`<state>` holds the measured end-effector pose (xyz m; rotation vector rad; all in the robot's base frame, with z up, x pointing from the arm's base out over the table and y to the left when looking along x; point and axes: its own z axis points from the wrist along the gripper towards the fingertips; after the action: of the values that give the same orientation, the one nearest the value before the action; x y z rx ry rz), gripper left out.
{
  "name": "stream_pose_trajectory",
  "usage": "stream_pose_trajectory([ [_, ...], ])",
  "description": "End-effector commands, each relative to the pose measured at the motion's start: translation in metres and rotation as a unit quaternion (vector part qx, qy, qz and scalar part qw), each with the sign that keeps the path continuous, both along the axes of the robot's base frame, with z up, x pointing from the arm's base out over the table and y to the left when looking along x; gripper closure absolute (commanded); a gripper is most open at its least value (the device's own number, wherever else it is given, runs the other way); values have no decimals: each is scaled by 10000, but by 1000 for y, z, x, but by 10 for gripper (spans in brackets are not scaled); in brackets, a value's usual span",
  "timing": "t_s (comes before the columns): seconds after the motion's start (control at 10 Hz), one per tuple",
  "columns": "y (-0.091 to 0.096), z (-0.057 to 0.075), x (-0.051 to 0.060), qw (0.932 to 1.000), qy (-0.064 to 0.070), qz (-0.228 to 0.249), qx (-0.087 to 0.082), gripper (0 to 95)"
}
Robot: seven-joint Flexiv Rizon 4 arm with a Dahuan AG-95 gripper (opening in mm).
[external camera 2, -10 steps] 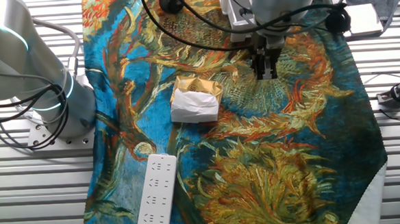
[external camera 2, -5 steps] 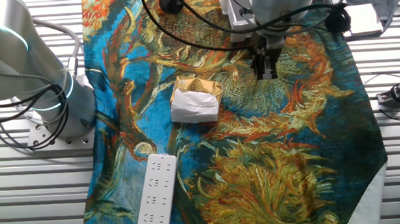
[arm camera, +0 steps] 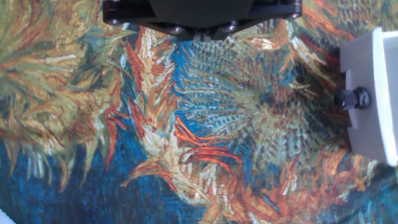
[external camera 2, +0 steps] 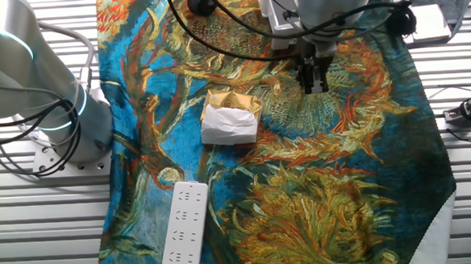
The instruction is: Grasp the handle and close the drawer
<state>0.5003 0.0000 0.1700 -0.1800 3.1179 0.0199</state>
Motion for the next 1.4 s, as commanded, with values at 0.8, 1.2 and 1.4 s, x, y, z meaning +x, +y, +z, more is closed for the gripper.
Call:
stream_pose_trajectory([
  [0.8,5,0,3,8821,-452,4671,-414,950],
  [1.2,10,2,28,8019,-932,5857,-723,950],
  [1.4,13,4,43,7935,-984,5973,-627,950],
])
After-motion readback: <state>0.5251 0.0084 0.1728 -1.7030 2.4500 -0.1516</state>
